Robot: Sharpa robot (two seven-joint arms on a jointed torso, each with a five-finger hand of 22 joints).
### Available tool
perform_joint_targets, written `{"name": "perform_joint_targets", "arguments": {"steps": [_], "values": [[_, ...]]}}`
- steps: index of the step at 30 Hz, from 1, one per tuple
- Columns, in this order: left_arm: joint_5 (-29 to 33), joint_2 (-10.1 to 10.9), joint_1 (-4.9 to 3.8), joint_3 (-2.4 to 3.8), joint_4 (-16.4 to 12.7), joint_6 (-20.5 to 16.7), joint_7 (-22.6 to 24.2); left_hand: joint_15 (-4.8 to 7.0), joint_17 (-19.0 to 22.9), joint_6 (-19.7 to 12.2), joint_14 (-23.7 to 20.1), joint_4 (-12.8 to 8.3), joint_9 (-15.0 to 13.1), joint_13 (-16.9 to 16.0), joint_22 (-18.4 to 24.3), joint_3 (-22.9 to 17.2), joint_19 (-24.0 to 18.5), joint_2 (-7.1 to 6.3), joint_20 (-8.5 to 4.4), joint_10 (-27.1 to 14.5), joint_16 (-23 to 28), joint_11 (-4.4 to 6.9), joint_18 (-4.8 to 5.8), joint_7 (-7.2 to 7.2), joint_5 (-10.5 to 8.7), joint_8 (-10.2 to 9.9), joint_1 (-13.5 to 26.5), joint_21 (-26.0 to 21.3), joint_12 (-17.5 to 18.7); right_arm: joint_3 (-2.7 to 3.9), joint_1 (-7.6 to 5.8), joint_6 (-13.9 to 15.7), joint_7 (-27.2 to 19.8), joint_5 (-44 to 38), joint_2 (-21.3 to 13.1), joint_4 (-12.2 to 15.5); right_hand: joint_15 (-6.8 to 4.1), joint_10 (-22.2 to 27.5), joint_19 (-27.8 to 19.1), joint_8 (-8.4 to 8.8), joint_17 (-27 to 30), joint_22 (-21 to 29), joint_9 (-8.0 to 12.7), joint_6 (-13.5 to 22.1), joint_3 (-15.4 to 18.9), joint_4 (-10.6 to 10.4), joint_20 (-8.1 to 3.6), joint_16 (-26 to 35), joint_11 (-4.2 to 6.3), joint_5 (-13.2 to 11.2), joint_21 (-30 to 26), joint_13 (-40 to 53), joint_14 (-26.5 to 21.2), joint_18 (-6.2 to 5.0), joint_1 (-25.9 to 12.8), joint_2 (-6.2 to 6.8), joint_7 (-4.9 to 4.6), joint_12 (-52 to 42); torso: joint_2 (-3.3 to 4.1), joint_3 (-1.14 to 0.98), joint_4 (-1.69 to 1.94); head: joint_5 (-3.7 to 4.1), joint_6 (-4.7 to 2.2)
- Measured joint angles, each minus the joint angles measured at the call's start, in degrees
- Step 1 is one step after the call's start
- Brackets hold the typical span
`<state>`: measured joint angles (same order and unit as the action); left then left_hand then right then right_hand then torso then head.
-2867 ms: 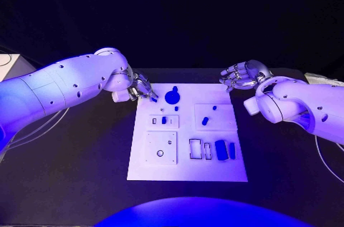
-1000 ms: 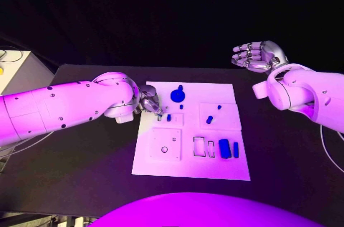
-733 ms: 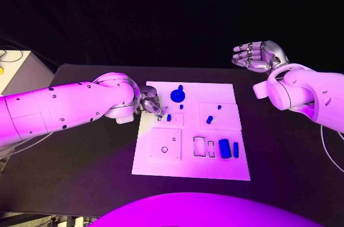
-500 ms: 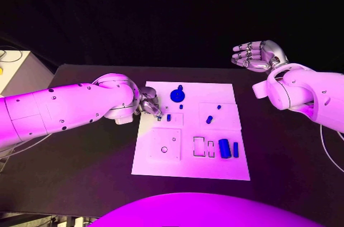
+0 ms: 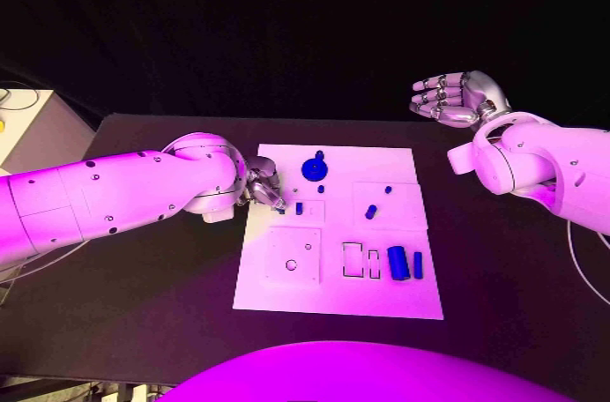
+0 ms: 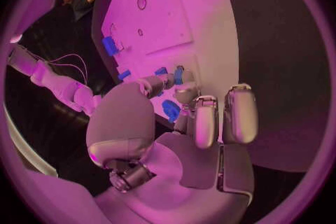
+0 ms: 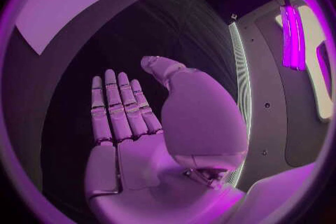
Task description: Assemble the parts on the task board
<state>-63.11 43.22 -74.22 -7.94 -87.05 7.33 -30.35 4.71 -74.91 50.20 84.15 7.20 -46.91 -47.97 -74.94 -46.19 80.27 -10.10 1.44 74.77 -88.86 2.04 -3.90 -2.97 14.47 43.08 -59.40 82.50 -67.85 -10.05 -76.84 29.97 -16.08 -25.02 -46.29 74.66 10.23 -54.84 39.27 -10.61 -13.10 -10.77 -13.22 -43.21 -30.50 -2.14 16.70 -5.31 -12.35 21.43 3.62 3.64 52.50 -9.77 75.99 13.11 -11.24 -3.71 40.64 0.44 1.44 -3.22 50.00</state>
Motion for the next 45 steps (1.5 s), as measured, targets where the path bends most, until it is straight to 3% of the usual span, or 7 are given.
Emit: {"name": "perform_joint_targets", "arguments": {"steps": [30,35,36,39,40,45], "values": [[-0.34,0.02,0.36,0.10,-0.02,0.00,0.02,-0.01,0.00,0.38,0.00,-0.01,-0.06,-0.07,0.01,0.01,-0.01,0.21,0.00,0.38,0.00,0.00,-0.01,0.02,0.20,-0.03,0.25,-0.01,0.00,-0.01,0.01,-0.05,-0.06,-0.02,-0.08,-0.03,0.00,0.00,0.00,0.00,0.10,0.15,0.00,0.00,0.16,-0.16,0.00,0.00,0.00,0.00,0.00,0.00,0.00,0.01,-0.23,0.23,0.00,0.00,0.01,-0.04,-0.02,0.21,0.01],[-0.33,-0.12,0.35,0.13,0.14,0.04,0.01,-0.01,0.00,0.63,0.00,0.02,-0.06,-1.39,0.01,-0.04,0.03,0.18,-0.04,1.06,0.00,-0.01,0.00,0.24,0.20,-0.03,1.06,-0.01,-0.85,-0.01,0.01,-0.09,-0.06,-0.02,-0.07,-0.03,0.00,0.00,0.00,0.00,0.19,0.26,-0.01,0.00,0.32,0.00,0.00,0.23,0.00,0.00,0.00,0.00,0.00,0.01,-0.23,0.23,0.00,0.00,0.05,-0.04,-0.01,0.21,0.01],[-0.30,-0.18,0.35,0.13,0.19,0.06,0.01,-0.01,0.00,0.65,-0.01,-1.47,-0.02,-1.73,0.01,-1.78,0.13,-0.05,-0.14,1.25,0.00,0.02,0.00,0.25,0.14,0.00,1.41,-0.01,-1.08,-0.01,0.01,-0.10,-0.06,-0.02,-0.06,-0.03,0.00,0.00,0.01,0.00,0.19,0.26,0.00,0.00,0.32,0.00,0.00,0.22,0.00,0.00,0.00,0.00,0.00,0.01,-0.23,0.23,0.00,0.00,0.05,-0.03,-0.01,0.21,0.01],[-0.25,-0.30,0.38,0.13,0.34,0.10,-0.01,0.20,0.00,0.80,-0.22,-1.50,-0.03,-2.42,0.01,-1.92,0.20,-0.22,-0.21,1.54,-0.23,0.30,0.00,0.23,0.06,0.37,2.33,-0.01,-1.39,-0.01,0.01,-0.11,-0.05,-0.02,-0.07,-0.03,0.00,0.21,0.01,0.22,0.24,0.36,0.08,0.00,0.48,-0.16,0.00,0.22,-0.21,0.00,0.00,0.01,0.00,0.00,-0.46,-0.01,0.00,0.00,0.05,-0.04,-0.01,0.25,0.01],[-0.23,-0.32,0.40,0.13,0.37,0.10,-0.02,0.20,0.00,0.81,-0.22,-2.67,0.00,-2.49,0.01,-3.12,0.20,-0.51,-0.21,1.54,-0.23,0.30,0.00,0.23,0.05,0.51,2.92,-0.01,-1.43,-0.01,0.02,-0.11,-0.05,-0.02,-0.07,-0.03,0.00,0.21,0.00,0.22,0.24,0.37,0.08,0.00,0.47,-0.16,0.00,0.22,-0.21,0.00,0.00,0.01,0.01,0.01,-0.46,-0.01,0.00,0.00,0.04,-0.04,-0.02,0.27,0.01],[-0.15,-0.42,0.51,0.18,0.49,0.10,-0.03,0.33,0.00,1.33,-0.08,-4.57,0.22,-2.62,0.02,-4.96,0.20,-1.42,-0.21,1.77,-0.23,0.53,0.00,0.57,-0.02,0.72,5.30,-0.01,-1.44,-0.01,0.02,-0.12,-0.03,-0.02,-0.11,-0.03,0.00,0.21,0.00,0.22,0.25,0.45,0.08,0.00,0.47,-0.16,-0.01,0.22,-0.21,0.22,0.01,0.01,0.00,0.01,-0.53,-0.08,0.00,0.00,0.01,-0.04,-0.02,0.40,0.01]]}}
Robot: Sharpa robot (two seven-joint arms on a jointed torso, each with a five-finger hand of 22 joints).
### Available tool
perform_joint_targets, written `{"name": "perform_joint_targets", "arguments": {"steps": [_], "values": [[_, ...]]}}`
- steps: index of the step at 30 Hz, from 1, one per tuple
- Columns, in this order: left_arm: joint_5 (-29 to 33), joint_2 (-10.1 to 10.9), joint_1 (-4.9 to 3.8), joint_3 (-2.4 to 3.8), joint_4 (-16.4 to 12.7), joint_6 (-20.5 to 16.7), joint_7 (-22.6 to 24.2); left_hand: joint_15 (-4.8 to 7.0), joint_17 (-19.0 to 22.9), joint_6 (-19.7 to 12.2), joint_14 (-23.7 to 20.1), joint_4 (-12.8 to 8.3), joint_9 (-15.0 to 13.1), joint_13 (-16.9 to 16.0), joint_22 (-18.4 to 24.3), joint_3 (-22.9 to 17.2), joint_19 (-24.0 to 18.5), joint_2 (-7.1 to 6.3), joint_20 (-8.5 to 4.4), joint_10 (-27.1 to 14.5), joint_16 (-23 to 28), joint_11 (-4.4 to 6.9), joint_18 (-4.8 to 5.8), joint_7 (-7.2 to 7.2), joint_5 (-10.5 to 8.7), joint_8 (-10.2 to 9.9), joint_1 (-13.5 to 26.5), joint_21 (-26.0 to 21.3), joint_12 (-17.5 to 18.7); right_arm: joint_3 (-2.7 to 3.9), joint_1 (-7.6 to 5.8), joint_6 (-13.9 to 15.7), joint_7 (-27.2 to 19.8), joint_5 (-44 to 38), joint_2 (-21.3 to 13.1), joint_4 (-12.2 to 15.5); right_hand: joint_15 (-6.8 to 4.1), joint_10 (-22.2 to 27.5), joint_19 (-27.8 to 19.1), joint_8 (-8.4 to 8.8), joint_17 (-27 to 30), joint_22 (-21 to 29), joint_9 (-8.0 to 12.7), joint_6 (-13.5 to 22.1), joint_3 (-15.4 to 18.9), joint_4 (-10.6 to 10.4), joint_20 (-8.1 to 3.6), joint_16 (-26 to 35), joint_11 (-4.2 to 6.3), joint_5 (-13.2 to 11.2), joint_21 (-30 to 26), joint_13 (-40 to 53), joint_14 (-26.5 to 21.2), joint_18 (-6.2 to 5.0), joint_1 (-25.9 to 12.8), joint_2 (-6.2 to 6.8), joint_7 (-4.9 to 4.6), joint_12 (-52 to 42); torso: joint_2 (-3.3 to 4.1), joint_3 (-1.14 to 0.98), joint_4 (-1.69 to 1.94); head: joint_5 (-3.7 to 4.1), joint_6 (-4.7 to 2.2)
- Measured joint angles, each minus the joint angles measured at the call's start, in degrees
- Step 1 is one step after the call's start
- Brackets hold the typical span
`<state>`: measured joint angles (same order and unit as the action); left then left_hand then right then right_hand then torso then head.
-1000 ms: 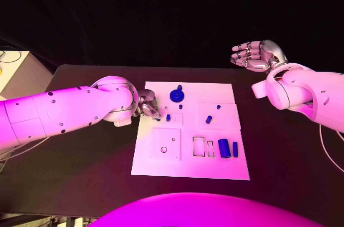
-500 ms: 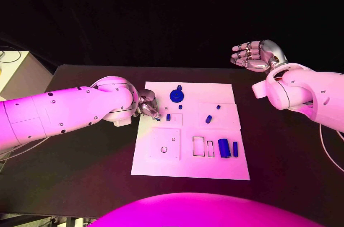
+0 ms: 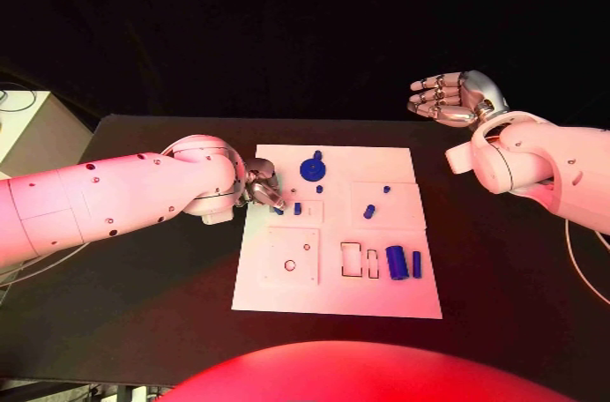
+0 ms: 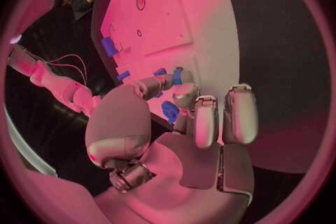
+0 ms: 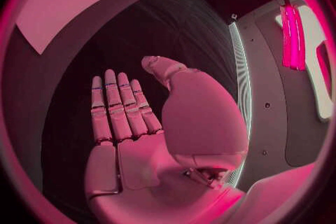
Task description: Assemble the parts on the task board
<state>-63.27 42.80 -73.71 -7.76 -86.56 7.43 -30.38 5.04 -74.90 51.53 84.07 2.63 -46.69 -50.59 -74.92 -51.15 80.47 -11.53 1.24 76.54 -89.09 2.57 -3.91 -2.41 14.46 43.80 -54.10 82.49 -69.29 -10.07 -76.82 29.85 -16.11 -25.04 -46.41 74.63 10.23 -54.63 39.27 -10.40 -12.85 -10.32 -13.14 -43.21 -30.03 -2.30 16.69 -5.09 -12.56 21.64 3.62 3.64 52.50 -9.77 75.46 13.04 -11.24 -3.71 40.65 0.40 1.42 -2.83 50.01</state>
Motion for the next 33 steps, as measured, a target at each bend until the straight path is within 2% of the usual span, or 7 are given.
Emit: {"name": "perform_joint_targets", "arguments": {"steps": [5,6,7,13,21,26,33], "values": [[0.07,-0.02,0.06,0.00,0.09,-0.02,-0.03,0.28,0.00,0.68,-0.13,-0.37,0.20,-0.09,0.00,0.24,0.00,-0.38,0.00,0.18,0.00,0.18,0.00,0.66,0.00,0.00,1.68,0.00,0.00,0.00,0.00,-0.03,0.02,0.00,-0.02,0.00,0.00,0.00,-0.32,0.00,0.05,0.17,0.00,0.00,0.00,0.00,-0.08,0.00,0.00,0.00,0.00,0.00,0.00,-0.01,0.00,0.00,0.00,0.00,-0.02,0.00,0.00,0.04,0.00],[0.09,-0.02,0.07,0.00,0.09,-0.02,-0.04,0.28,0.00,0.74,-0.13,-1.87,0.31,-0.12,0.00,-1.04,0.00,-0.62,0.00,0.19,0.00,0.19,0.00,0.72,-0.21,0.00,2.05,0.00,0.00,0.00,0.00,-0.04,0.03,0.00,-0.03,-0.01,0.00,0.00,-0.41,0.00,0.05,0.17,0.00,0.00,0.00,0.00,0.01,0.00,0.00,0.00,0.00,0.00,0.00,-0.01,0.00,0.00,0.00,0.00,-0.02,0.00,0.00,0.05,0.00],[0.11,-0.02,0.08,0.00,0.09,-0.02,-0.05,0.28,0.00,0.94,-0.13,-2.35,0.40,-0.13,0.00,-1.43,0.00,-0.85,0.00,0.19,0.00,0.19,0.00,0.88,-0.26,0.00,2.28,0.00,0.00,0.00,0.00,-0.05,0.03,0.00,-0.03,-0.02,0.00,0.00,-0.41,0.00,0.07,0.17,0.00,0.00,0.02,0.02,0.01,0.00,0.00,0.00,0.00,0.00,0.00,-0.01,0.00,0.00,0.00,0.00,-0.02,0.00,0.00,0.08,0.00],[0.24,-0.02,0.11,0.00,0.15,-0.04,-0.05,0.28,0.00,1.18,-0.13,-2.70,0.56,-0.13,0.00,-1.31,0.20,-1.14,-0.20,0.19,0.00,0.19,0.00,0.97,-0.27,0.01,3.15,0.00,0.00,0.00,0.00,-0.08,0.05,0.01,-0.04,-0.03,0.21,0.00,-0.94,0.00,0.23,0.48,0.06,0.00,0.31,0.00,-0.08,0.22,0.00,0.00,0.00,0.00,-0.21,-0.01,0.01,0.00,0.00,0.00,-0.02,0.01,0.00,0.13,0.00],[0.41,-0.03,0.12,-0.01,0.34,-0.05,-0.06,0.28,0.00,1.73,-0.13,-1.44,0.86,-0.15,0.00,0.91,0.20,-1.29,-0.20,0.19,0.00,0.19,0.00,1.51,-0.47,-0.01,3.76,0.00,0.01,-0.01,0.02,-0.11,0.07,0.01,-0.05,-0.04,0.21,0.00,-1.35,0.00,0.39,0.82,0.09,0.00,0.47,0.16,-0.09,0.44,0.00,0.00,-0.21,0.00,-0.21,0.00,0.01,0.01,0.00,0.00,-0.02,0.03,0.01,0.15,0.00],[0.46,-0.04,0.18,-0.05,0.44,-0.03,-0.07,0.28,0.00,2.23,-0.13,0.02,1.15,-0.19,0.00,4.56,0.20,-1.37,-0.20,0.18,0.00,0.18,0.00,2.02,-0.45,-0.33,4.29,0.00,-0.27,-0.02,0.02,-0.13,0.07,0.01,-0.05,-0.05,0.28,0.00,-1.65,0.22,0.48,1.02,0.13,0.00,0.53,0.22,0.01,0.44,0.00,0.00,-0.21,0.00,-0.28,0.00,0.01,0.01,0.00,0.00,-0.02,0.03,0.02,0.16,0.00],[0.51,-0.12,0.20,-0.06,0.55,0.00,-0.07,0.27,0.00,2.01,-0.13,0.87,1.44,-0.30,0.01,6.04,0.20,-1.37,-0.20,0.18,0.00,0.18,0.00,1.81,-0.45,-0.30,4.28,0.00,-0.27,-0.03,0.03,-0.16,0.09,0.02,-0.06,-0.06,0.42,0.00,-1.84,0.22,0.50,1.05,0.13,0.00,0.63,0.33,-0.19,0.44,0.01,0.00,-0.20,0.00,-0.42,0.00,0.01,0.01,0.00,0.00,-0.01,0.02,0.01,0.13,0.00]]}}
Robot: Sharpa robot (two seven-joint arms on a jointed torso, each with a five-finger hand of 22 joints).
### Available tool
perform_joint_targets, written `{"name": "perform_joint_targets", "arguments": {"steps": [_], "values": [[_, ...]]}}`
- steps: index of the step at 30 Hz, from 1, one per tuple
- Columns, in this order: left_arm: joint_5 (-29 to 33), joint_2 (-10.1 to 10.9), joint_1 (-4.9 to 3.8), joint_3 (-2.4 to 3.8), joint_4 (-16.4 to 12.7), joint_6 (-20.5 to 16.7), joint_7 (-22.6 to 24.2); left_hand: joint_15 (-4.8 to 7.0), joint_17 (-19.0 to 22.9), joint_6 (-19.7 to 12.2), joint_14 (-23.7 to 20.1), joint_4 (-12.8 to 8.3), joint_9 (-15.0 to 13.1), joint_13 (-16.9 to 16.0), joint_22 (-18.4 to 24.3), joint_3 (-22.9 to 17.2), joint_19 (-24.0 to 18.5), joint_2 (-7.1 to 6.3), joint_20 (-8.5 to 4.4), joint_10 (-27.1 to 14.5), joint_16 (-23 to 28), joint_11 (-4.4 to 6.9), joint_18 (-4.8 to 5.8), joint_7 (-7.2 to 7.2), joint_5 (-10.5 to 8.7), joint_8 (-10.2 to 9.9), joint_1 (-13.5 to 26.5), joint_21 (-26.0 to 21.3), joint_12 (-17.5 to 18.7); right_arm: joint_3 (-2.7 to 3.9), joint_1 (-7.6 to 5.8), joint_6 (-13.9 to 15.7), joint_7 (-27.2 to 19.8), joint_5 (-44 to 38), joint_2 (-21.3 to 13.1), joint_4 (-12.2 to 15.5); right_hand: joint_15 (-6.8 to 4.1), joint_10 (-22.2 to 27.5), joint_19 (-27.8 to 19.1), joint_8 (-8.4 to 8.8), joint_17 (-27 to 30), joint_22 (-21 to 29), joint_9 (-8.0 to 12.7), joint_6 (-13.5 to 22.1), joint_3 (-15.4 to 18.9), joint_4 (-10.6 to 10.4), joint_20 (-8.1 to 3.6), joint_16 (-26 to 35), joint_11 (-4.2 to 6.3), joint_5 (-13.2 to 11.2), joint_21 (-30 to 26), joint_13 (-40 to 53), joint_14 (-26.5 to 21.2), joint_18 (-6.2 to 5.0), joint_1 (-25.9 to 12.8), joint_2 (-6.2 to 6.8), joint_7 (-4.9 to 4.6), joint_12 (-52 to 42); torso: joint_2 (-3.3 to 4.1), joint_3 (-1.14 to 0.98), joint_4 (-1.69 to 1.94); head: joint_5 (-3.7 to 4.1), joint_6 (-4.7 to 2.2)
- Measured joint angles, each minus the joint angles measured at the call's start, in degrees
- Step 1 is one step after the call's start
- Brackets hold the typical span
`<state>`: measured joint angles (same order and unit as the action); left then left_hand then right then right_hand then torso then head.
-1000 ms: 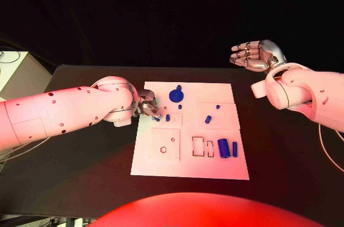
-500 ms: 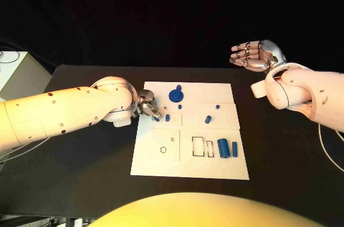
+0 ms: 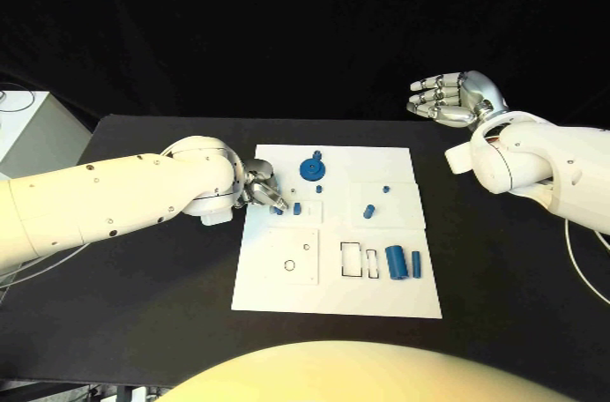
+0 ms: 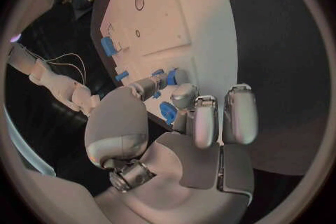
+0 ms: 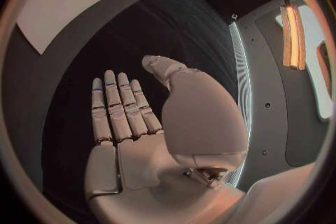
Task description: Assemble the parts on the task board
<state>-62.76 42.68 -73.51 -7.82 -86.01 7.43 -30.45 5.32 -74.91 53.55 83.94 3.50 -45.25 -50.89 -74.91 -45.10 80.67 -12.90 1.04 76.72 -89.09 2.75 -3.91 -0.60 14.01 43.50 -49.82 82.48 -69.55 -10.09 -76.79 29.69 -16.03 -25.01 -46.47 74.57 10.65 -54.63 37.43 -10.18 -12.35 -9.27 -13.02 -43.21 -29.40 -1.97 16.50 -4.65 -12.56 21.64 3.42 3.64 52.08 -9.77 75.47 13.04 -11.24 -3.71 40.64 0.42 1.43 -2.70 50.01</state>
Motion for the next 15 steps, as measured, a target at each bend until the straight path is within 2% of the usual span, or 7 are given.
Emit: {"name": "perform_joint_targets", "arguments": {"steps": [4,6,7,15], "values": [[0.02,-0.04,0.00,0.01,0.04,0.04,0.00,0.00,0.00,0.00,0.00,0.13,0.00,-0.34,0.00,0.61,0.00,0.00,0.00,0.00,0.00,0.00,0.00,0.00,0.00,0.00,0.00,0.00,-0.24,0.00,0.00,-0.03,0.01,0.00,-0.01,0.00,0.00,0.00,-0.12,0.00,0.05,0.11,0.00,0.00,0.09,-0.09,0.12,0.24,0.00,0.00,0.00,0.00,0.00,0.00,0.00,0.00,0.00,0.00,0.01,-0.01,-0.01,-0.01,0.00],[0.02,-0.05,0.00,0.02,0.06,0.08,0.00,0.20,0.00,0.00,0.20,0.12,0.09,-0.44,0.00,0.59,0.00,0.61,0.00,0.00,0.00,0.00,0.00,0.00,0.00,-0.02,-0.61,0.00,-0.30,0.00,0.02,-0.05,0.01,0.00,-0.02,0.00,0.00,0.00,-0.21,0.00,0.07,0.16,0.00,0.00,0.16,-0.16,0.21,0.31,0.00,0.00,0.00,0.00,0.00,0.00,-0.01,-0.01,0.00,0.00,0.01,-0.01,-0.01,-0.01,0.00],[0.03,-0.05,0.00,0.02,0.06,0.11,0.00,0.24,0.00,0.00,0.17,-0.28,0.22,-0.52,0.00,0.20,0.01,0.94,-0.01,0.00,0.00,0.00,0.00,0.00,0.18,-0.16,-0.94,0.00,-0.30,-0.01,0.02,-0.06,0.01,0.00,-0.03,0.00,0.00,0.00,-0.21,0.00,0.07,0.16,0.00,0.00,0.16,-0.16,0.21,0.31,0.00,0.00,0.00,0.00,0.00,0.00,-0.23,-0.23,0.00,0.00,0.01,-0.01,-0.01,-0.01,0.00],[0.16,-0.20,-0.02,0.06,0.07,0.25,0.17,0.41,0.00,-0.01,0.00,-1.88,0.34,-0.93,0.00,-5.30,0.21,0.51,-0.21,0.20,0.00,0.20,0.01,-0.25,0.22,-0.38,-2.39,0.00,-0.30,-0.02,0.02,-0.15,0.03,0.01,-0.05,0.03,0.00,0.00,-0.20,0.00,0.07,0.16,-0.01,0.00,0.16,-0.16,0.21,0.31,0.00,0.00,0.00,0.00,0.00,0.00,-0.23,-0.23,0.00,0.00,0.01,-0.03,-0.02,0.04,0.00]]}}
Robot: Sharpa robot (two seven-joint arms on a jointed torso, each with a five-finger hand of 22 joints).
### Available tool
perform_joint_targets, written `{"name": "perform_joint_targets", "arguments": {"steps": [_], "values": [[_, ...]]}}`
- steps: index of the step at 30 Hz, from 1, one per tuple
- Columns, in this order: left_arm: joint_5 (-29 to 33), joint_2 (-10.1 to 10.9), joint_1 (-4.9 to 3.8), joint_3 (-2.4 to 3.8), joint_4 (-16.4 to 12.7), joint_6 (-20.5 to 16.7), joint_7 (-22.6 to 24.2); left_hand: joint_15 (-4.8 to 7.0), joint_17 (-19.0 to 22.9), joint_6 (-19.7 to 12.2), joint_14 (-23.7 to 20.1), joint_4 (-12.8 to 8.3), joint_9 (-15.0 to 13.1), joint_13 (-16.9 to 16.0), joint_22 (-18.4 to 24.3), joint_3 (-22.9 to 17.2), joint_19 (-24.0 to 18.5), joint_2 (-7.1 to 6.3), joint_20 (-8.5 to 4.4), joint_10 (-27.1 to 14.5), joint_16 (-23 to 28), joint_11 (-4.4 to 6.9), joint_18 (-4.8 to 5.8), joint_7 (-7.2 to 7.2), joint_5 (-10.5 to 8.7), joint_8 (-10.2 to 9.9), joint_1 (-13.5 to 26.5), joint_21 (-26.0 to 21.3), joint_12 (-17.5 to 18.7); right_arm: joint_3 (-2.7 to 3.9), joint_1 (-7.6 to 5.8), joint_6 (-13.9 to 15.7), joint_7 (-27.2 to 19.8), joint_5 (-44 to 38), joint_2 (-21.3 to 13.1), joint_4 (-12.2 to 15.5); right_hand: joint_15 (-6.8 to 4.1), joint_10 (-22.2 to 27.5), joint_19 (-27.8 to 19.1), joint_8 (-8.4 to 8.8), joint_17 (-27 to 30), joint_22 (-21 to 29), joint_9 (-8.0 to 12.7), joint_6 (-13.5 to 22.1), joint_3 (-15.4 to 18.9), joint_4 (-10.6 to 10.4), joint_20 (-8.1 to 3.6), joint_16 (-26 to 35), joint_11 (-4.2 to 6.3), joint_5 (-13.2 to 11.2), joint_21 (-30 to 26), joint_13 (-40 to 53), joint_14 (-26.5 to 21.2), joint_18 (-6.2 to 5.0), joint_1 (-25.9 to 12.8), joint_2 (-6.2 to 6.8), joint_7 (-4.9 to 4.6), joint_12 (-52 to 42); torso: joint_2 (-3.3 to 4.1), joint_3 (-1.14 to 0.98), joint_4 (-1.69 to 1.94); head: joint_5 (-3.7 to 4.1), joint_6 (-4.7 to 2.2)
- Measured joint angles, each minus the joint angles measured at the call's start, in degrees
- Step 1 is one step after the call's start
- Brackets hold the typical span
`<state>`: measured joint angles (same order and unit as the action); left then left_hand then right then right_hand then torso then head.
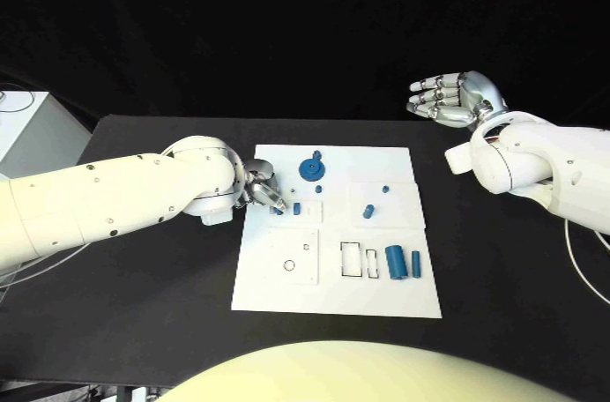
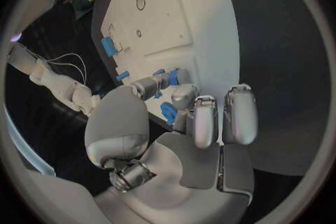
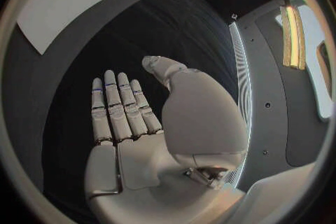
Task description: Assemble the parts on the task board
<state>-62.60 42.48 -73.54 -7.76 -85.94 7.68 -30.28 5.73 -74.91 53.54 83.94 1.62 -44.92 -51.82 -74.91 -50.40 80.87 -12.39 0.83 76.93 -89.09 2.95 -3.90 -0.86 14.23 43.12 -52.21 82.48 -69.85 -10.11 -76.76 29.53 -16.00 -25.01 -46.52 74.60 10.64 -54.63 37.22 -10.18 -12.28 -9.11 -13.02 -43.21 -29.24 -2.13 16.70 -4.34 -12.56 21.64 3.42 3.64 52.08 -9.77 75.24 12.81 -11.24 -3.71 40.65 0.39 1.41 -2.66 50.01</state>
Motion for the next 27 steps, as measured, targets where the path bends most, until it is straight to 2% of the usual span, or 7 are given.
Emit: {"name": "perform_joint_targets", "arguments": {"steps": [3,6,10,13,17,27], "values": [[0.04,-0.02,0.00,0.00,0.02,0.03,0.03,0.00,0.00,-0.36,0.00,0.92,-0.35,0.00,0.00,-0.92,0.00,0.09,0.00,0.00,0.00,0.00,0.00,-0.04,0.42,0.52,-0.34,0.00,0.00,0.00,0.00,-0.04,0.01,0.00,-0.01,0.00,0.00,0.00,0.00,0.00,0.00,0.00,0.00,0.00,0.00,0.00,0.00,0.00,0.00,0.00,0.00,0.00,0.00,0.00,0.00,0.00,0.00,0.00,0.00,0.00,0.00,0.03,0.00],[0.08,-0.06,0.00,0.00,0.01,0.08,0.07,0.00,0.00,-0.64,0.00,1.56,-0.90,-0.21,0.00,-1.56,0.00,0.18,0.00,0.00,-0.10,-0.01,-0.01,-0.16,2.75,1.50,-0.57,0.00,0.00,-0.01,0.00,-0.11,0.01,0.00,-0.01,0.00,0.00,0.00,0.00,0.00,0.00,0.05,0.00,0.00,0.00,0.00,0.00,0.00,0.00,0.00,0.00,0.00,0.00,0.00,0.00,0.00,0.00,0.00,0.00,0.01,0.00,0.04,0.00],[0.08,-0.06,-0.01,0.01,-0.01,0.11,0.08,0.00,0.00,-0.74,0.00,1.63,-1.08,-0.39,0.00,-1.63,0.21,0.54,-0.21,-0.01,-0.22,-0.01,0.00,-0.26,5.02,1.72,-0.22,0.04,0.00,-0.01,0.00,-0.19,0.03,0.00,-0.01,0.00,0.00,0.00,0.00,0.00,0.02,0.07,0.00,0.00,0.00,0.00,0.00,0.00,0.00,0.00,0.00,0.00,0.00,0.00,0.00,0.00,0.00,0.00,0.01,0.01,0.00,0.04,0.00],[0.05,-0.06,-0.01,0.01,-0.04,0.12,0.08,0.00,0.00,-0.83,0.00,1.63,-1.12,-0.65,0.00,-1.63,0.21,0.64,-0.21,0.20,-0.22,-0.19,0.00,-0.35,5.69,1.95,-0.12,0.22,-0.11,-0.02,0.01,-0.26,0.04,0.00,-0.01,0.00,0.00,0.00,0.00,0.00,0.08,0.15,0.00,0.00,0.00,0.00,0.00,0.00,0.00,0.00,0.00,0.00,0.00,0.00,0.00,0.00,0.00,0.00,0.01,0.01,0.00,0.04,0.00],[-0.01,-0.06,-0.01,0.01,-0.05,0.15,0.10,0.00,0.00,-0.83,0.00,1.63,-1.14,-1.05,0.00,-1.63,0.63,0.64,-0.21,0.52,-0.42,0.11,0.00,-0.36,6.57,2.17,-0.12,0.46,-0.37,-0.02,0.02,-0.35,0.04,0.01,-0.01,0.00,0.00,0.00,0.00,0.00,0.08,0.15,0.00,0.00,0.00,0.00,0.00,0.00,0.00,0.00,0.00,0.00,0.00,0.00,0.00,0.00,0.00,0.00,0.01,0.01,0.00,0.05,0.00],[-0.27,0.03,-0.02,0.05,-0.06,0.66,0.15,-0.01,0.00,-0.65,0.00,1.59,-1.15,-1.51,0.00,-1.59,0.83,0.87,-0.40,0.91,-0.44,0.11,0.00,-0.21,7.32,2.17,0.11,0.73,-0.67,-0.04,0.04,-0.50,0.06,0.01,-0.05,0.00,0.00,0.00,0.00,0.00,0.14,0.23,0.00,0.00,0.00,0.00,0.00,0.00,0.00,0.00,0.00,0.00,0.00,0.00,0.00,0.00,0.00,0.00,0.01,0.01,-0.01,0.05,0.00]]}}
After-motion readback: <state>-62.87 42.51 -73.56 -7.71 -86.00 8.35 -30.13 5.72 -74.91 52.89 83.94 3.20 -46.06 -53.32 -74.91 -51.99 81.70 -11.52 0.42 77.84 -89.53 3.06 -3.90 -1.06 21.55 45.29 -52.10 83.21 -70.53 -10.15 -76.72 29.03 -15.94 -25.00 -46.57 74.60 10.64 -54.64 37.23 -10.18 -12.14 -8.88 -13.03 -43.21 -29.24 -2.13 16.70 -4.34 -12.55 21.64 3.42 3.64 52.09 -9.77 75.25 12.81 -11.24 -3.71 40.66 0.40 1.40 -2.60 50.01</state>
